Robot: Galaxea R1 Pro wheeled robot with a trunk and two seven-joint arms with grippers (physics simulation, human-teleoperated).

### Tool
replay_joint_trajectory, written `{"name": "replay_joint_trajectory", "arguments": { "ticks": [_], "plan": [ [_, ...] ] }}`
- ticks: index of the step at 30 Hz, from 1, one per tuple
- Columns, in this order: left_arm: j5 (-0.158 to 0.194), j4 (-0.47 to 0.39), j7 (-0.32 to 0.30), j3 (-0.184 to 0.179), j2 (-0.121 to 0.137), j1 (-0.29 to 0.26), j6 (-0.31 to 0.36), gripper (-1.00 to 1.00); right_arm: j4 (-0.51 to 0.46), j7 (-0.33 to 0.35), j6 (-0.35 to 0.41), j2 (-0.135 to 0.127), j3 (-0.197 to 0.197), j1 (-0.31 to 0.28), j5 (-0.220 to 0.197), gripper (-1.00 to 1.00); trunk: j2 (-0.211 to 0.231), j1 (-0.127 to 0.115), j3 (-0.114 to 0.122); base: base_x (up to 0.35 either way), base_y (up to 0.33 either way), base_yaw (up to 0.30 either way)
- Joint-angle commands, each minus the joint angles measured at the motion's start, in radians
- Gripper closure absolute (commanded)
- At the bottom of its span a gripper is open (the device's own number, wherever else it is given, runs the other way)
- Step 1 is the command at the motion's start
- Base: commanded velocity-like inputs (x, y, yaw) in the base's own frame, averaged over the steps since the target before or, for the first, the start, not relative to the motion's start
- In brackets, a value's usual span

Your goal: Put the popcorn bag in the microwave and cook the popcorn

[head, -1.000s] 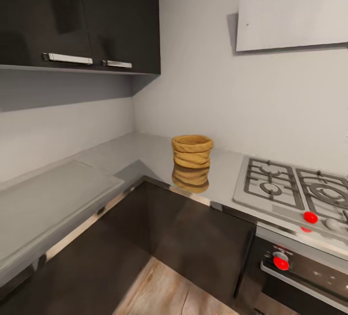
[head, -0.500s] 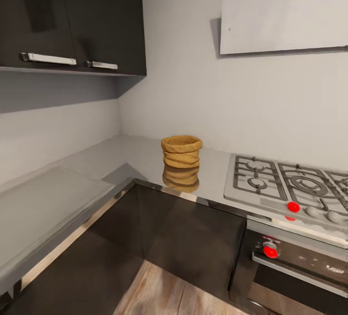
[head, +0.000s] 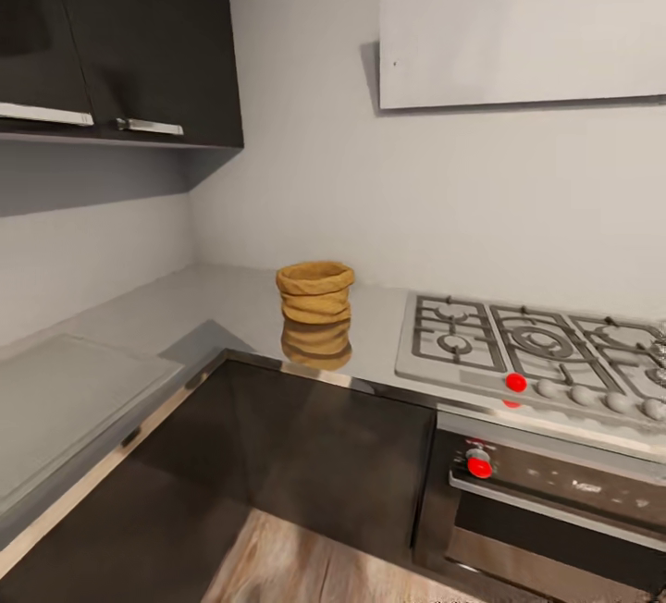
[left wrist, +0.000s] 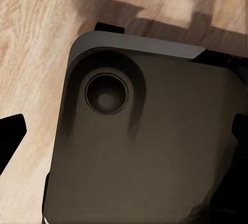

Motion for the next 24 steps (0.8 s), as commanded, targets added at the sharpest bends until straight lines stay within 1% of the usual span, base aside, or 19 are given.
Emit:
{"name": "replay_joint_trajectory", "arguments": {
  "ticks": [1, 10, 19, 21, 23, 24],
  "plan": [
    [0.006, 0.000, 0.000, 0.000, 0.000, 0.000, -0.003, -1.00, 0.003, 0.002, -0.002, 0.000, -0.006, -0.002, 0.010, -1.00, -0.001, 0.000, 0.000, 0.000, 0.000, -0.223],
    [0.006, 0.000, 0.000, 0.000, 0.000, 0.000, -0.003, -1.00, 0.003, 0.002, -0.002, -0.001, -0.006, -0.002, 0.010, -1.00, -0.001, 0.000, 0.005, 0.000, 0.000, -0.215],
    [0.006, 0.000, 0.000, 0.000, 0.000, 0.000, -0.003, -1.00, 0.000, 0.004, -0.004, 0.002, -0.001, -0.001, 0.015, -1.00, -0.001, 0.000, 0.005, 0.000, 0.000, -0.024],
    [0.006, 0.000, 0.000, 0.000, 0.000, 0.000, -0.003, -1.00, -0.001, 0.003, -0.004, 0.003, 0.000, -0.001, 0.036, -1.00, -0.001, 0.000, 0.005, 0.000, 0.000, 0.000],
    [0.006, 0.000, 0.000, 0.000, 0.000, 0.000, -0.003, -1.00, -0.001, 0.001, -0.005, 0.007, -0.001, -0.001, 0.072, -1.00, -0.001, 0.000, 0.005, 0.005, 0.000, 0.000],
    [0.006, 0.000, 0.000, 0.000, -0.001, 0.000, -0.003, -1.00, -0.001, 0.000, -0.005, 0.008, -0.001, -0.002, 0.082, -1.00, -0.001, 0.000, 0.005, 0.066, 0.000, 0.000]
  ]
}}
